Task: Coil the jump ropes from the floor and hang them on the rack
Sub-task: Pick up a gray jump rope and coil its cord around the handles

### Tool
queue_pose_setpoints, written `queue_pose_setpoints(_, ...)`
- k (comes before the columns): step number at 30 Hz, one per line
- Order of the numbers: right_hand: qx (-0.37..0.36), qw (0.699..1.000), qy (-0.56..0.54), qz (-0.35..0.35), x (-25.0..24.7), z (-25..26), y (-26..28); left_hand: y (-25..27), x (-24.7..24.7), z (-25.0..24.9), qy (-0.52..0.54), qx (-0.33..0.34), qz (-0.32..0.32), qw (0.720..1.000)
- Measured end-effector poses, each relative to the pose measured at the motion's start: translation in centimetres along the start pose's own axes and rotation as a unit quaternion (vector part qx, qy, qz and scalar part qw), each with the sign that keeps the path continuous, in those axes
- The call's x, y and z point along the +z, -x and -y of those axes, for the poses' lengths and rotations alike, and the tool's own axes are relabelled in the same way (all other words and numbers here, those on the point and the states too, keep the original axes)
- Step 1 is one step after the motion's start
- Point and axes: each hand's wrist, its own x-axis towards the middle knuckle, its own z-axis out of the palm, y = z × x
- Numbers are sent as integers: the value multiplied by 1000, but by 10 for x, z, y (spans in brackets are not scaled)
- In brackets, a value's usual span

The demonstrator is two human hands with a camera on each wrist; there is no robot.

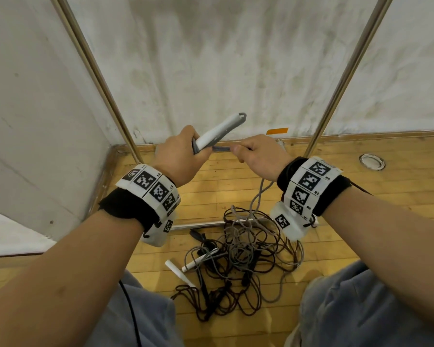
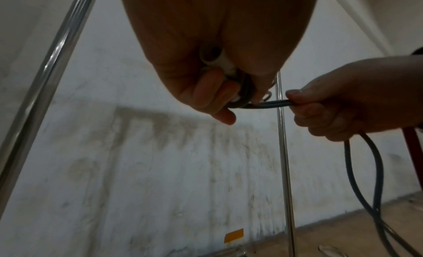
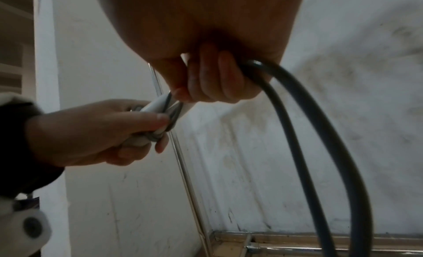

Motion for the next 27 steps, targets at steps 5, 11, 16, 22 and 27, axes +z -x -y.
queue_pose_setpoints(5,4,998,-52,36,11,12,8,2,14,-1,-41,13,72,996)
queue_pose_setpoints(11,-35,996,-38,76,22,29,24,7,31,-13,-48,19,109,993)
queue_pose_setpoints(16,-49,997,-22,60,15,27,26,2,32,-3,-88,-9,73,993)
queue_pose_setpoints(22,-48,994,52,-81,-15,2,13,7,34,9,-192,19,65,979)
queue_pose_setpoints(27,-33,985,82,-147,-21,-17,-1,18,36,-11,-183,112,75,974)
